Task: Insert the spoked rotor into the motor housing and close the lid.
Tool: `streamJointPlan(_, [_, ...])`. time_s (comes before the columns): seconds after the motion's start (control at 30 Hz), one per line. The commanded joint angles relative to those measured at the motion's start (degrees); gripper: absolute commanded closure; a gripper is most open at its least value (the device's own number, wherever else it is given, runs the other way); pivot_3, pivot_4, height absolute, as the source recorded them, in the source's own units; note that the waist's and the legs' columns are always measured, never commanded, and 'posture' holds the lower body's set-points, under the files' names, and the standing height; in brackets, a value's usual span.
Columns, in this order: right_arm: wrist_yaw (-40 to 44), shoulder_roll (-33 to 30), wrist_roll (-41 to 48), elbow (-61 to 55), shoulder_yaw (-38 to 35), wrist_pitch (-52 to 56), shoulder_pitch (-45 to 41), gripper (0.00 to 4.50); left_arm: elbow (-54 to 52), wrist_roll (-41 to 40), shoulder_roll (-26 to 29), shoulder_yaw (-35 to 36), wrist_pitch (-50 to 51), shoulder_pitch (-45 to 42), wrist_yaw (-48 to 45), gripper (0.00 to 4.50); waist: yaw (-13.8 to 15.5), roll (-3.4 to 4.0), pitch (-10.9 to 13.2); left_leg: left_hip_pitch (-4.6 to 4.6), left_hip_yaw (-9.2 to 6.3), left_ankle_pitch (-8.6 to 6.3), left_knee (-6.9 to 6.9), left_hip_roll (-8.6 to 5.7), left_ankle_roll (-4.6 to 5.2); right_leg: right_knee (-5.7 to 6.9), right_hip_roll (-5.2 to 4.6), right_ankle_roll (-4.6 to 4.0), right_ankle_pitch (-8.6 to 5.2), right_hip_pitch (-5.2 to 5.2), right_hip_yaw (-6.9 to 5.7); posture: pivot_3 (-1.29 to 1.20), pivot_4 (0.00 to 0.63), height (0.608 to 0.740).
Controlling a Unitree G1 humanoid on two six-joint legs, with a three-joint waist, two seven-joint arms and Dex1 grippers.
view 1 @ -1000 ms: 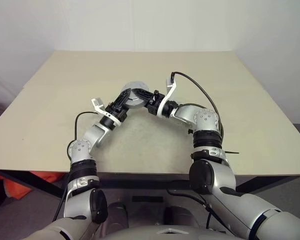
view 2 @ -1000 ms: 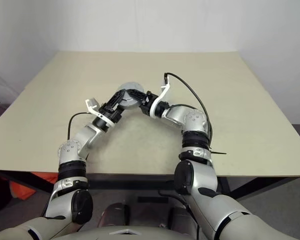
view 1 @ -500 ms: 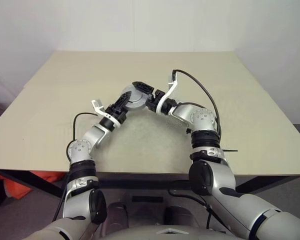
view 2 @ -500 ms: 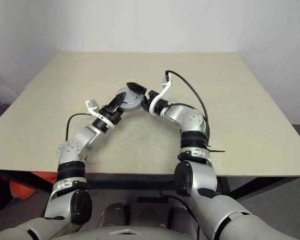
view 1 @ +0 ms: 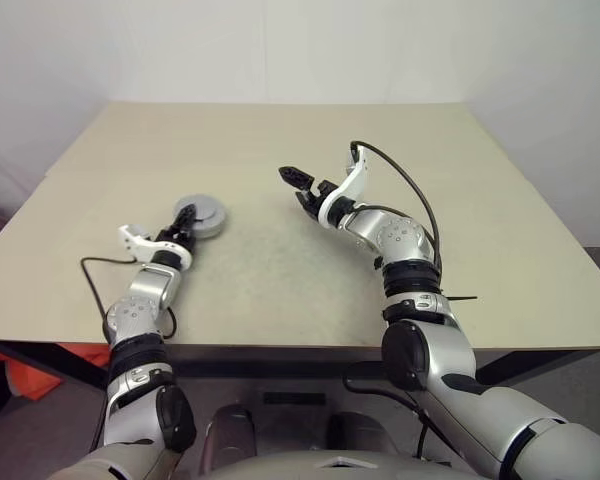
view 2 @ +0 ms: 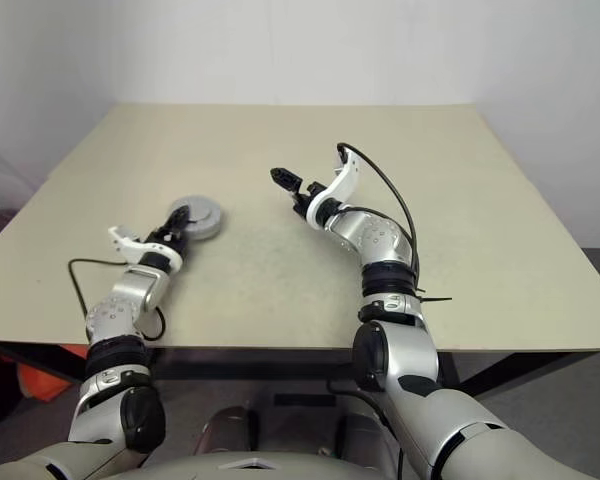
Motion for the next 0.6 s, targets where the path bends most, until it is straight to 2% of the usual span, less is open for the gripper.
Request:
streamJointPlan(0.03, [1.4, 0.1, 0.3, -0.4, 0.8, -0.7, -1.7, 0.02, 0.4, 1.5, 1.3, 1.2, -4.2, -3.0, 0.6, 2.41, 0.2, -0.07, 0.0, -0.01, -0.01, 0.00, 0.01, 0.00, 0.00, 0.00, 0.00, 0.00, 0.00, 0.00, -0.01, 0.00, 0.000, 0.740])
streamJointPlan(0.2, [2.2, 0.0, 0.2, 0.3, 1.3, -0.8, -2.2, 0.02, 1.5, 4.1, 2.2, 1.2, -5.9, -3.1, 1.0, 2.41, 0.2, -0.13, 0.0, 0.04, -0.09, 0.00, 0.06, 0.01, 0.00, 0.04, 0.00, -0.01, 0.00, 0.10, -0.05, 0.00, 0.000, 0.740])
streamJointPlan(0.23, [2.3, 0.0, 0.2, 0.4, 1.3, -0.8, -2.2, 0.00, 1.2, 4.5, 2.2, 1.2, -6.0, -2.8, 1.0, 1.68, 0.1, -0.13, 0.0, 0.07, -0.09, 0.00, 0.07, 0.00, 0.00, 0.07, 0.00, -0.01, 0.00, 0.11, -0.04, 0.00, 0.000, 0.740])
streamJointPlan(0.4, [2.9, -0.2, 0.0, 1.5, 1.6, -0.5, -2.7, 0.00, 0.5, 6.0, 3.3, 2.2, -8.4, -2.2, 2.2, 0.10, -0.2, -0.13, 0.0, 0.33, -0.08, 0.05, 0.06, 0.00, -0.08, 0.28, 0.00, -0.19, -0.11, 0.19, 0.01, 0.00, 0.000, 0.740])
streamJointPlan(0.6, [3.7, -0.4, -0.8, 4.0, 2.2, 0.1, -3.8, 0.00, -0.7, 8.1, 7.0, 3.6, -11.0, -1.8, 4.0, 0.04, -0.4, -0.14, 0.0, 0.57, -0.07, 0.20, 0.05, 0.05, -0.33, 0.43, 0.02, -0.24, -0.13, 0.26, 0.02, 0.00, 0.000, 0.740])
